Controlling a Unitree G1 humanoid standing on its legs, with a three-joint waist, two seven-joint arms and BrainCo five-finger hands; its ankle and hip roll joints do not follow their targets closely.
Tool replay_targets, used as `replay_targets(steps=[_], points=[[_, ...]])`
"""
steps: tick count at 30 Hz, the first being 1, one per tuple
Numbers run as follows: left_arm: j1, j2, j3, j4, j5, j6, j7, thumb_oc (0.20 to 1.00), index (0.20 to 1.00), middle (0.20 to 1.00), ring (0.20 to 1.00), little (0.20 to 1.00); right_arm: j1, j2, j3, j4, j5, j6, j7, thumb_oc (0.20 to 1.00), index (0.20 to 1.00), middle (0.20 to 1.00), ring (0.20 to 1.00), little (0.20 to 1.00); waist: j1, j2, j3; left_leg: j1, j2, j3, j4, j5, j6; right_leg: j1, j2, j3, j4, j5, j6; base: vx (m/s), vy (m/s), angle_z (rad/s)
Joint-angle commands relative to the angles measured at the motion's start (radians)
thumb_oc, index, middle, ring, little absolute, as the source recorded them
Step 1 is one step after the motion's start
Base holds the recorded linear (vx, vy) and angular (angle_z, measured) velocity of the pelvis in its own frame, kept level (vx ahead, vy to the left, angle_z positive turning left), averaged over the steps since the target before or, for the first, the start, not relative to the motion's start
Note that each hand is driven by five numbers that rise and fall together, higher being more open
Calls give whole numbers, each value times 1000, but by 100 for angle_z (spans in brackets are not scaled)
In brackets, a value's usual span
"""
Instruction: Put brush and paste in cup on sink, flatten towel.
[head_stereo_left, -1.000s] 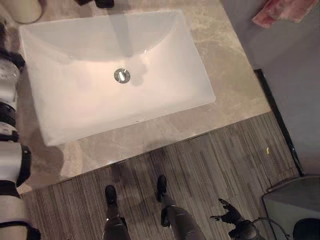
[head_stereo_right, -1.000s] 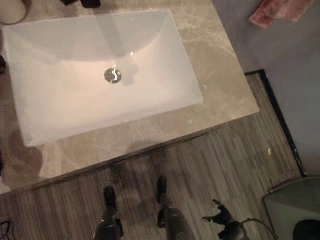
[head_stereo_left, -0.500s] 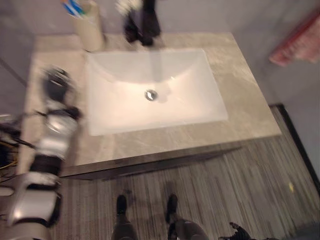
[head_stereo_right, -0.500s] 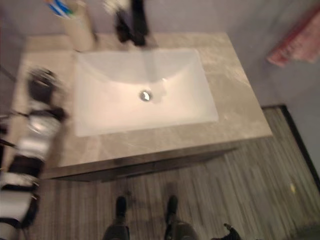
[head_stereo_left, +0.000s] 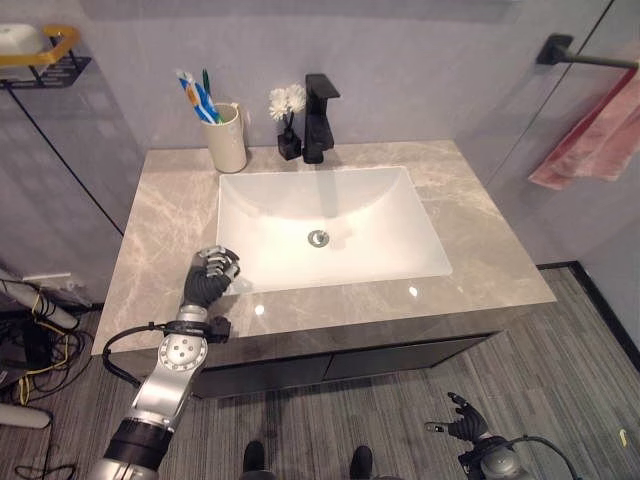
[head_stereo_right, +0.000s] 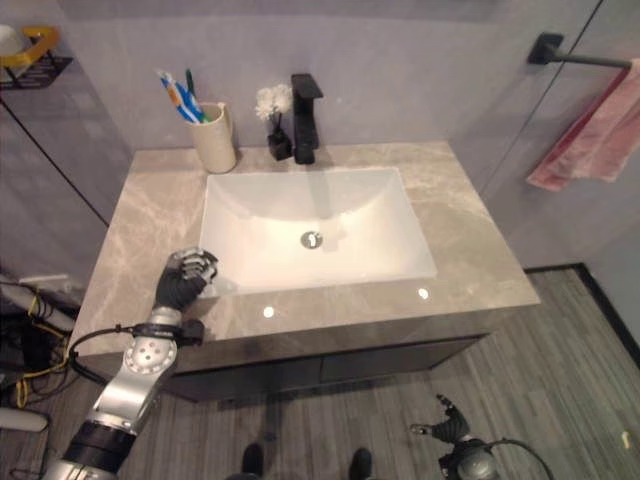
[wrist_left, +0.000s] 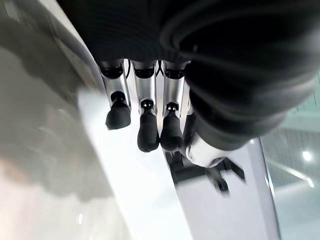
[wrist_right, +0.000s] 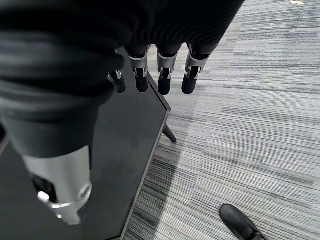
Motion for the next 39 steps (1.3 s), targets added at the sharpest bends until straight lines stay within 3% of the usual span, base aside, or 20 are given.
replay_targets(steps=[1,5,6,14,18,19,22,25,31,32,37,39], points=[[-39,7,17,1,-17,-72,-34,200,200,200,200,200,21,-32,-22,9,12,-17,-12,1000,1000,1000,1000,1000,-20,-29,1,-50,30,-3,4,49,7,25,-28,-22,27,-45,28,49,-31,-16],[36,-5,30,-22,-56,-82,-58,200,200,200,200,200,45,-40,-24,-3,4,-19,-5,1000,1000,1000,1000,1000,-45,-30,3,-8,25,22,4,32,15,23,-18,31,22,-44,24,29,-29,-40],[69,-11,34,-24,-70,-86,-63,200,200,200,200,200,43,-50,-22,-10,-3,-23,-3,1000,1000,1000,1000,1000,-59,-31,8,2,12,11,13,19,21,14,-13,66,17,-39,22,-11,-30,-31],[118,-20,25,-13,-115,-88,-95,200,200,200,200,200,69,-62,-59,-33,22,-31,0,1000,1000,1000,1000,1000,-78,-33,-12,20,-39,-64,20,-33,42,-1,-2,143,9,-24,20,10,-16,-35],[116,-25,26,-17,-156,-108,-98,200,200,200,200,200,63,-62,-74,-50,55,-43,-1,1000,1000,1000,1000,1000,-70,-42,-14,16,-114,-209,90,-99,66,-8,1,203,16,-10,15,-7,9,-34],[116,-25,26,-17,-156,-108,-98,200,200,200,200,200,64,-62,-75,-51,56,-43,-1,1000,1000,1000,1000,1000,-70,-42,-13,15,-114,-210,95,-102,67,-7,1,203,17,-10,16,-39,20,-59],[119,-36,24,-10,-184,-127,-108,200,200,200,200,200,40,-51,-90,-90,101,-58,-6,1000,1000,1000,1000,1000,-57,-44,-6,3,-211,-328,162,-150,100,-28,13,279,34,7,15,-67,58,-100],[104,-38,-9,0,-214,-135,-135,200,200,200,200,200,57,-28,-129,-140,121,-71,-20,1000,1000,1000,1000,1000,-81,-28,-10,7,-210,-267,162,-148,105,-38,-2,281,46,12,25,-95,210,-59],[97,-24,-40,-1,-217,-147,-152,200,200,200,200,200,68,-16,-159,-180,121,-82,-31,1000,1000,1000,1000,1000,-101,-18,12,-10,-262,-214,201,-170,142,-95,-33,339,80,47,70,-123,169,-31],[94,-19,-51,-1,-221,-154,-160,200,200,200,200,200,62,-12,-174,-192,114,-84,-44,1000,1000,1000,1000,1000,-116,-15,31,-14,-280,-168,211,-181,160,-133,-45,386,87,81,95,-128,172,-66],[96,-15,-56,0,-228,-156,-163,200,200,200,200,200,61,-10,-193,-222,108,-88,-55,1000,1000,1000,1000,1000,-120,-14,45,-22,-285,-108,200,-179,172,-180,-53,422,70,136,122,-98,101,-65],[103,-1,-45,-3,-224,-157,-162,200,200,200,200,200,45,-15,-203,-245,91,-88,-68,1000,1000,1000,1000,1000,-98,-2,62,-8,-246,-34,174,-177,171,-208,-85,278,49,150,122,-151,11,-73]])
